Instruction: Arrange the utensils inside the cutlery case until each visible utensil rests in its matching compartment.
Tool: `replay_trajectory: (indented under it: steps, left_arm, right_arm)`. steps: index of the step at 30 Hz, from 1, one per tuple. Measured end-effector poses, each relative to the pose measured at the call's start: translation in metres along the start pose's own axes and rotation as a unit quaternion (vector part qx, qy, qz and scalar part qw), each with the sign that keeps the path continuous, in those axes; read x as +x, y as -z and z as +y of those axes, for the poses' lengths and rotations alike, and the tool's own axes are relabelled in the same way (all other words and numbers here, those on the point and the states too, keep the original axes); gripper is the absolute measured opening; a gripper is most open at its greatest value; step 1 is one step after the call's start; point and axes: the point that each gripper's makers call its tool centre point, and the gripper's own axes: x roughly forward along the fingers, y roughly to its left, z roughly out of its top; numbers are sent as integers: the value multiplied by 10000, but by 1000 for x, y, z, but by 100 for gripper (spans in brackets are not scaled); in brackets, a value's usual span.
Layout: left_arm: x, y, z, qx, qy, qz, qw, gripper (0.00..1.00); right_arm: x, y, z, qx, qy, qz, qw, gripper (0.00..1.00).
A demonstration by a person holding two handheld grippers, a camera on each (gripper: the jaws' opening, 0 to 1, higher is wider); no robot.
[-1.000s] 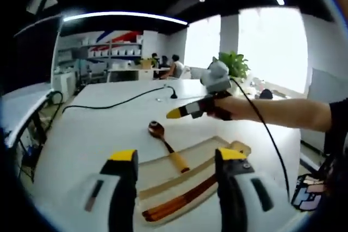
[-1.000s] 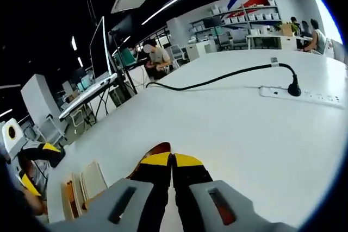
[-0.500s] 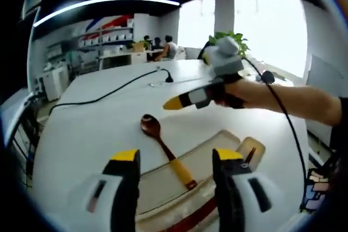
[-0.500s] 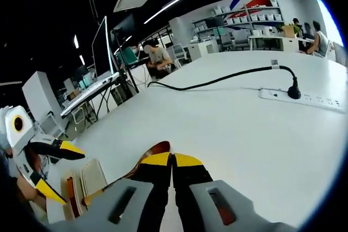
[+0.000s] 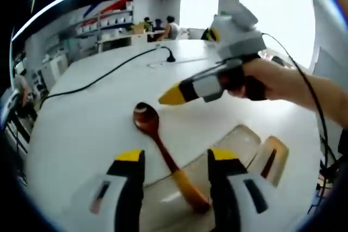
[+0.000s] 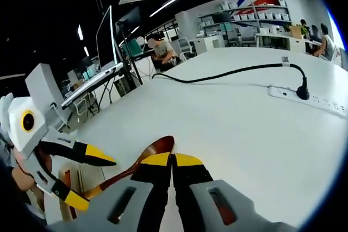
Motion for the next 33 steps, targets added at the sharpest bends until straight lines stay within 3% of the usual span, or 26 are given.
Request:
replay_trajectory:
  steps: [3, 6, 11, 15, 17, 18, 19, 25, 29, 33]
  left_arm:
    - [2, 1, 2, 5, -110, 73, 9999, 47]
    - [2, 5, 1, -138, -156, 197, 9996, 42]
    - [9, 8, 7, -168, -182, 422, 9988, 37]
    - [14, 5, 17, -51, -263, 579, 9980, 33]
    - [15, 5, 23, 157, -409, 636, 9970, 25]
    - [16, 2, 25, 294, -443, 556, 9970, 23]
    - [16, 4, 23, 52, -377, 601, 9975, 22]
    - [19, 4, 27, 216, -498, 553, 9970, 7]
    - [21, 3, 35, 201, -456, 566, 9972, 6]
    - [23, -1, 40, 143, -360, 398, 9985, 6]
  right_arm:
    - [2, -2, -3, 57, 52, -38, 10000, 0]
    - [10, -4, 0, 330, -32, -57, 9994, 8]
    - [12, 0, -1, 358, -16, -42, 9993, 9]
    - [13, 5, -6, 385, 39, -46, 9992, 10]
    - [14, 6, -8, 501, 56, -114, 9987, 11]
    - [14, 5, -6, 591, -11, -179, 9981, 11]
    - [15, 5, -5, 643, -48, -209, 9977, 11]
    - [14, 7, 0, 848, -164, -265, 9959, 12]
    - [13, 9, 2, 863, -204, -297, 9956, 12]
    - [11, 10, 2, 942, -242, -350, 9946, 13]
